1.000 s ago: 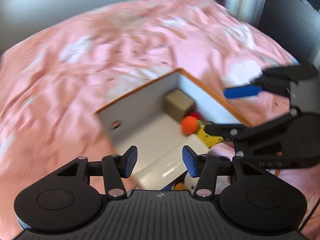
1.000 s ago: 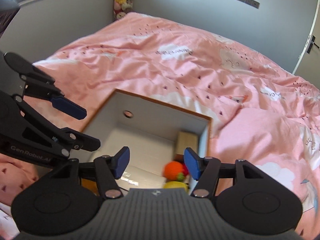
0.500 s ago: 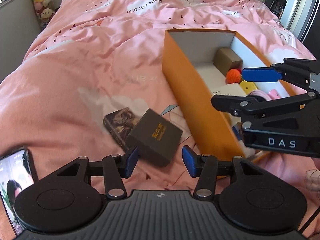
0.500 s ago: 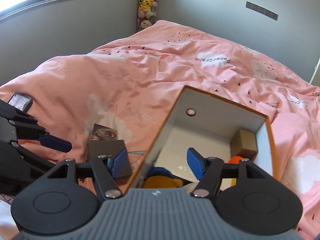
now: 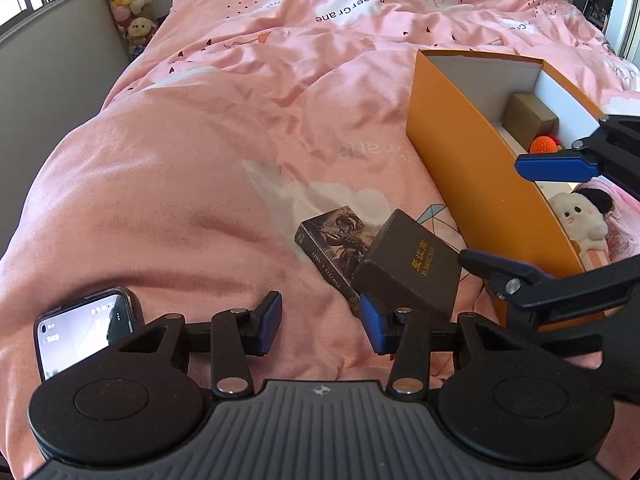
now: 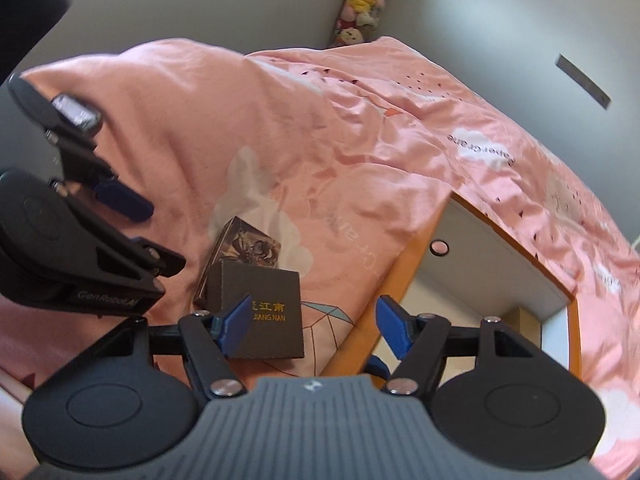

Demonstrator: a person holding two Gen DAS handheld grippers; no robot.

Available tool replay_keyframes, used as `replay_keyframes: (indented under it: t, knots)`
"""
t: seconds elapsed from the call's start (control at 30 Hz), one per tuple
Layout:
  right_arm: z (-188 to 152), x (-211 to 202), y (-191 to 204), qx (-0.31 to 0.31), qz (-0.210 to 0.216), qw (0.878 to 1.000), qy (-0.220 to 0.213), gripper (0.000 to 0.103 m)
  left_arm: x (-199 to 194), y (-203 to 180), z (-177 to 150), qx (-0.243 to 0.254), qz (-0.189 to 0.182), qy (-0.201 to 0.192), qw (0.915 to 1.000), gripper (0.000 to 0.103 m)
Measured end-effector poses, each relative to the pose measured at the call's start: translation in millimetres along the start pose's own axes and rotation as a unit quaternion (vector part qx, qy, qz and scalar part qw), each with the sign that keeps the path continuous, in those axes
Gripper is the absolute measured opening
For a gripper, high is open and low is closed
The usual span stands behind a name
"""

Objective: Organize objects
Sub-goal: 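Grasp the dark gift box with the right tool while the left grasps the photo card pack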

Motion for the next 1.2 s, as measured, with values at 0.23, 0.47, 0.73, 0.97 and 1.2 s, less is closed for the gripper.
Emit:
replay_keyframes:
  t: [0.23,0.47,0.73,0.97,1.2]
  knots:
    - [1,17,23,-0.046,0.035,0.998,0.027,0.068,9,0,-5,0.03,0.021,0.012,0.9993,0.051]
    - [0,43,32,-0.036,0.058,0.994,0.085,0.063,18,1,-10,0.041,0.024,0.023,0.9986,0.051]
    - [-2,66,41,-0.034,0.063,0.99,0.121,0.063,22,7,-10,0.028,0.007,0.027,0.9992,0.051]
    - [-3,80,47,-0.029,0.058,0.987,0.147,0.064,22,10,-9,0.017,-0.011,0.023,0.9995,0.051]
    - [-4,77,43,-0.009,0.059,0.988,0.14,0.048,19,11,-11,0.012,-0.02,0.017,0.9996,0.051]
Point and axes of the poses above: each gripper's, at about its wrist camera, not at the fingertips, and x roughly the way its jaws point, y to its left, z to its top, the point moved 8 cm from there along x, roughly the way its jaws point, and after that the axes turned 8 degrees about y, right-handed, at the moved point
